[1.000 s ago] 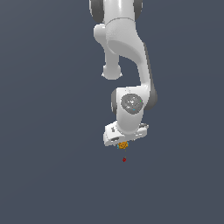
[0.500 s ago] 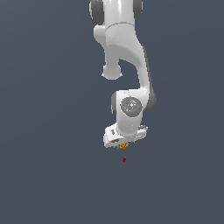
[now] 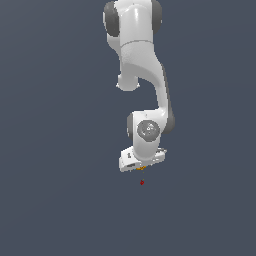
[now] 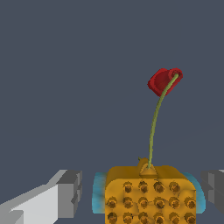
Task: Pick up the object and move it to a goal position.
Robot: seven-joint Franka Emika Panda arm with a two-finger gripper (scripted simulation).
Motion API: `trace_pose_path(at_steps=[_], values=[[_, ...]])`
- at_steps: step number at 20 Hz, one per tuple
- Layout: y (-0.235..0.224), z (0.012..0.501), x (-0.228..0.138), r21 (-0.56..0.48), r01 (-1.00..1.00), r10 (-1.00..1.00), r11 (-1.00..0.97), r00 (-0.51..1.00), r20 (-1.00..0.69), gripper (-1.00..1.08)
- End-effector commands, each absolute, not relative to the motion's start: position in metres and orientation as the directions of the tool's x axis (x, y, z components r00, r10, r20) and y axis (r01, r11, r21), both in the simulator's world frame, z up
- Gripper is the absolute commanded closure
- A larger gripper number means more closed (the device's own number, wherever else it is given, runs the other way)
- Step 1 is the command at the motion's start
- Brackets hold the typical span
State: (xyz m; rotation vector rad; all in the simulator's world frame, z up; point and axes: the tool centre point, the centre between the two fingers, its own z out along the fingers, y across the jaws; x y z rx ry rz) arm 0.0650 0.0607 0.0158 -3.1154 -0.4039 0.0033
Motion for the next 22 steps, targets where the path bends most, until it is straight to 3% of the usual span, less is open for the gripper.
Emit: trace_pose_path(at_steps=[1, 2, 22], values=[[0.061, 0.015, 0.066, 0.000, 0.255, 0.255, -0.967, 0.967, 0.000, -0.92], [0.061, 0.015, 0.066, 0.000, 0.255, 0.255, -0.967, 0.967, 0.000, 1.08], [0.078, 0.040, 0.059, 0.000, 0.255, 0.255, -0.967, 0.967, -0.001, 1.08]])
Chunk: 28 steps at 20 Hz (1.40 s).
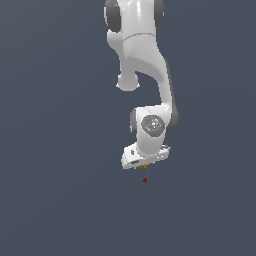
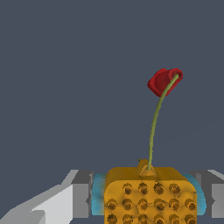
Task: Pick up the object and move it to a goal position.
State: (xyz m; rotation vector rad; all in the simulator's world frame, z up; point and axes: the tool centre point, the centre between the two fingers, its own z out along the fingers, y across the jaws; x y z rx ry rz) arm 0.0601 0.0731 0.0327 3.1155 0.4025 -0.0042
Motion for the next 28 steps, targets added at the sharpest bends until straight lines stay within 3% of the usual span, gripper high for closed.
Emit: trace_pose_path(at_steps=[1, 20, 28], values=[[0.082, 0.046, 0.057, 0.000, 0.255, 0.255, -0.967, 0.967, -0.001, 1.08], [0.200, 0.214, 0.013, 0.001, 0.256, 0.256, -0.967, 0.967, 0.000, 1.08], [0.228, 0.254, 0.006, 0.000, 0.255, 0.255, -0.967, 0.967, 0.000, 1.08]])
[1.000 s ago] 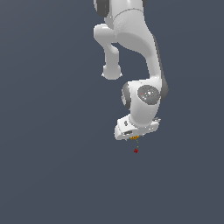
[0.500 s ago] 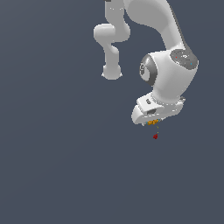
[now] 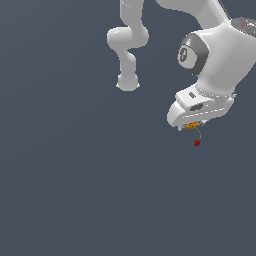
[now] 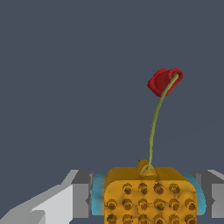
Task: Pick up the object and move it to a goal position.
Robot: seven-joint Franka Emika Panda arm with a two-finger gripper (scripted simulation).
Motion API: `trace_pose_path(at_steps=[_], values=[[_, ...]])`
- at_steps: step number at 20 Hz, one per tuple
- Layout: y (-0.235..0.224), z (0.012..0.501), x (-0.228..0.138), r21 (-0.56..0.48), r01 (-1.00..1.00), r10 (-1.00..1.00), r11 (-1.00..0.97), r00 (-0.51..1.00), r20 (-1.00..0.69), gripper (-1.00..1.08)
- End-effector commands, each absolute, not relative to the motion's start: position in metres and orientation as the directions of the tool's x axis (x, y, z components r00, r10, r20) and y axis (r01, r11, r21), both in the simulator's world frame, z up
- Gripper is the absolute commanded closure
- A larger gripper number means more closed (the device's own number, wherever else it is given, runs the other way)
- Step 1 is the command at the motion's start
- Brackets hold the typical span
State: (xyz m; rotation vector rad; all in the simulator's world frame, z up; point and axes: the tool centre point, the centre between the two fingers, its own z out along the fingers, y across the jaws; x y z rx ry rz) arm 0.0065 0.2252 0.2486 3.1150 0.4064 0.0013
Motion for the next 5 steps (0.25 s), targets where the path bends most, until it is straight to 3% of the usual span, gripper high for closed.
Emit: trace_pose_path(at_steps=[1, 5], values=[[0.2300, 0.2558, 0.0054, 0.000, 0.255, 0.255, -0.967, 0.967, 0.000, 1.08], [0.2319, 0.2581, 0.0060, 0.000, 0.255, 0.255, -0.967, 0.967, 0.000, 1.08]])
